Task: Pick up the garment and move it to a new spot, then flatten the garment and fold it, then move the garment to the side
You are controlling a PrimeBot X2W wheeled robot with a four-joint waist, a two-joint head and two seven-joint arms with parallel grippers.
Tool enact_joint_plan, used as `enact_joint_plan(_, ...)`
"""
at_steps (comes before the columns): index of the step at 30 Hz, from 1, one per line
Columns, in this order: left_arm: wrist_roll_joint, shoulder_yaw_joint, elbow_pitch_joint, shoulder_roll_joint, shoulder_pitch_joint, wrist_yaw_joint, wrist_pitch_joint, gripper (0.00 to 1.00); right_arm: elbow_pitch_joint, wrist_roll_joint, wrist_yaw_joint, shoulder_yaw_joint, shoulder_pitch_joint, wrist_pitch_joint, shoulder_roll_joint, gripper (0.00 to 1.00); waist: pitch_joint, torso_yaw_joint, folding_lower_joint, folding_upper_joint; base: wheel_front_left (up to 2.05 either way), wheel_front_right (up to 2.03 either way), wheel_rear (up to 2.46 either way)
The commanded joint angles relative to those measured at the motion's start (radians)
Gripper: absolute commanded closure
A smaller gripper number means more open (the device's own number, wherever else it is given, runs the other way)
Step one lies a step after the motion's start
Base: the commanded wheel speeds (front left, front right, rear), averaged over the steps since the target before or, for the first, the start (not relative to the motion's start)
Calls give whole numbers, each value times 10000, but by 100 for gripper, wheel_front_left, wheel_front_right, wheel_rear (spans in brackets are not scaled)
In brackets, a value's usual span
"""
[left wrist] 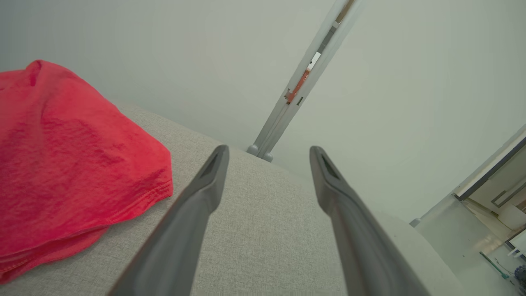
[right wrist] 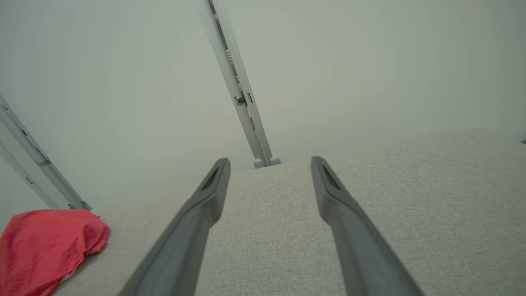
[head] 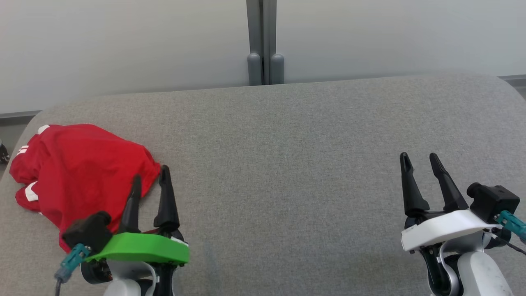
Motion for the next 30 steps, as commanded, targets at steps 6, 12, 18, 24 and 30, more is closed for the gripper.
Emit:
enact_joint_plan(6, 1402, -532, 189, 76, -58, 321, -230, 0, -83, -1156, 2, 41, -38, -241, -7, 0, -10, 19, 0, 0, 0, 0, 0)
enact_joint_plan(12, 2324, -1023, 429, 257, -149, 669, -388, 0, -108, -1983, 2, 54, -28, -392, 28, 0, -18, 26, 0, 0, 0, 0, 0)
enact_joint_plan(18, 2931, -1510, 742, 426, -204, 1042, -542, 0, -54, -2815, 2, 31, 0, -550, 61, 0, -25, 14, 0, 0, 0, 0, 0)
enact_joint_plan(24, 3357, -1845, 741, 524, -270, 1379, -663, 0, -63, -3405, 2, 72, 14, -669, 76, 0, -14, 1, 0, 0, 0, 0, 0)
enact_joint_plan(30, 3324, -1683, 596, 331, -163, 1433, -816, 0, 8, -2698, 2, -93, 54, -820, 84, 0, -14, 5, 0, 0, 0, 0, 0)
